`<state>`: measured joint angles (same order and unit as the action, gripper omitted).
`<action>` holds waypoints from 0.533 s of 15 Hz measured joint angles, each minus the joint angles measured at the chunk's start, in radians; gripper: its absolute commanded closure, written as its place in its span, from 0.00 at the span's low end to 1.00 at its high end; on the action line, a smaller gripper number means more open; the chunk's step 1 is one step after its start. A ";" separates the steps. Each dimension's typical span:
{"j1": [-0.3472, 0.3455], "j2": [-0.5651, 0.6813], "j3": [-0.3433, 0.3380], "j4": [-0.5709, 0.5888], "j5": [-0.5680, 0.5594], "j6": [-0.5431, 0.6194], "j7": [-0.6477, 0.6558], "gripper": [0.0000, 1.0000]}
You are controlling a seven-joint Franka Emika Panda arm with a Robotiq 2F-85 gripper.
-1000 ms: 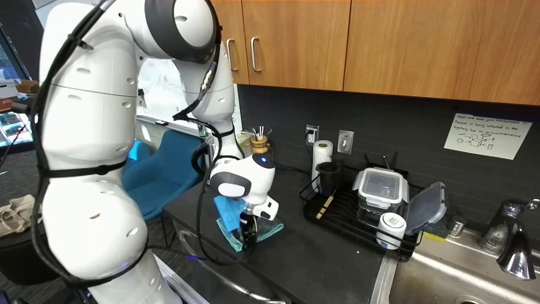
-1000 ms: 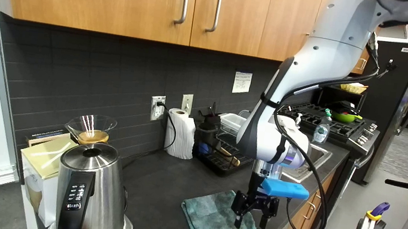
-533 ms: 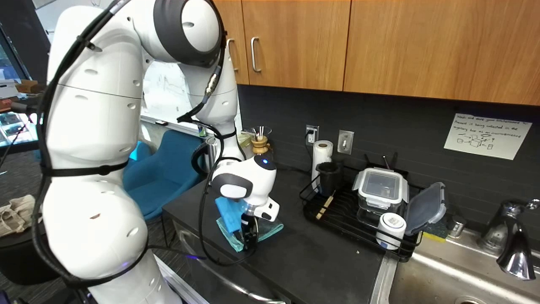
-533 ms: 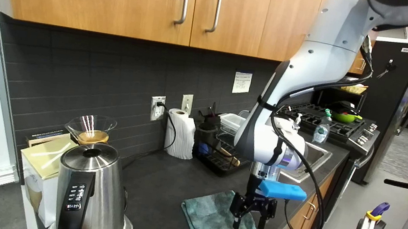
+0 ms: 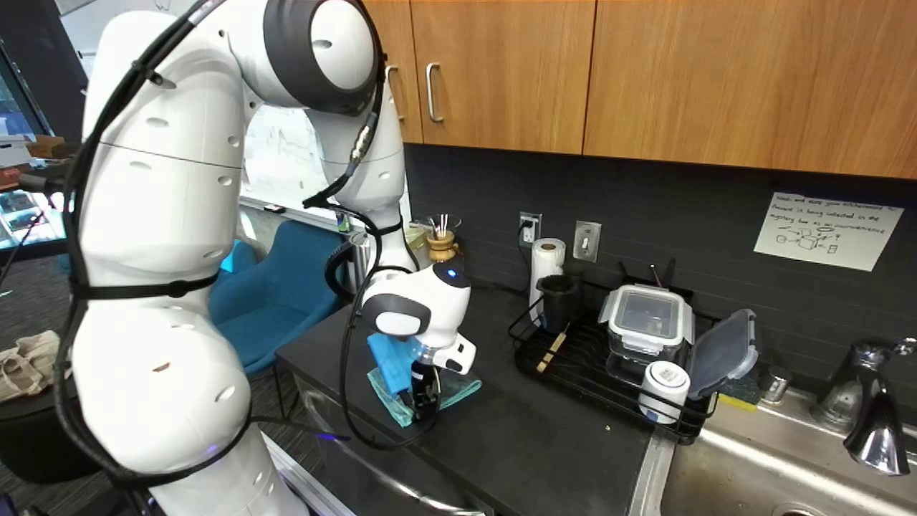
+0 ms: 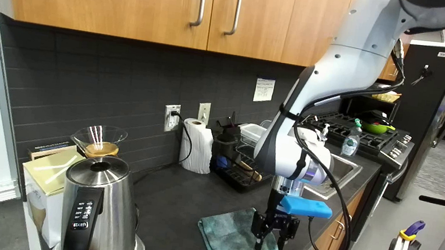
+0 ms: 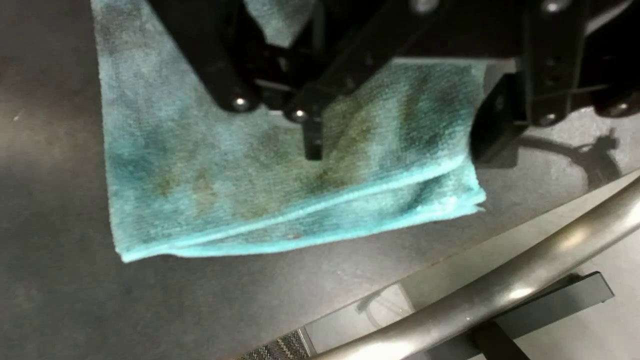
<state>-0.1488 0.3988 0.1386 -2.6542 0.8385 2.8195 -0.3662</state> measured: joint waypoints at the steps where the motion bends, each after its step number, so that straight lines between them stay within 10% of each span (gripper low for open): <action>1: 0.000 0.001 0.000 0.000 0.000 0.000 0.000 0.63; 3: 0.001 0.001 -0.003 0.001 -0.004 0.000 0.003 0.79; 4: 0.003 0.001 -0.006 0.001 -0.008 0.000 0.004 0.61; 8: 0.003 0.001 -0.007 0.001 -0.009 0.000 0.004 0.79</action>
<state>-0.1462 0.3996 0.1317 -2.6530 0.8297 2.8194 -0.3623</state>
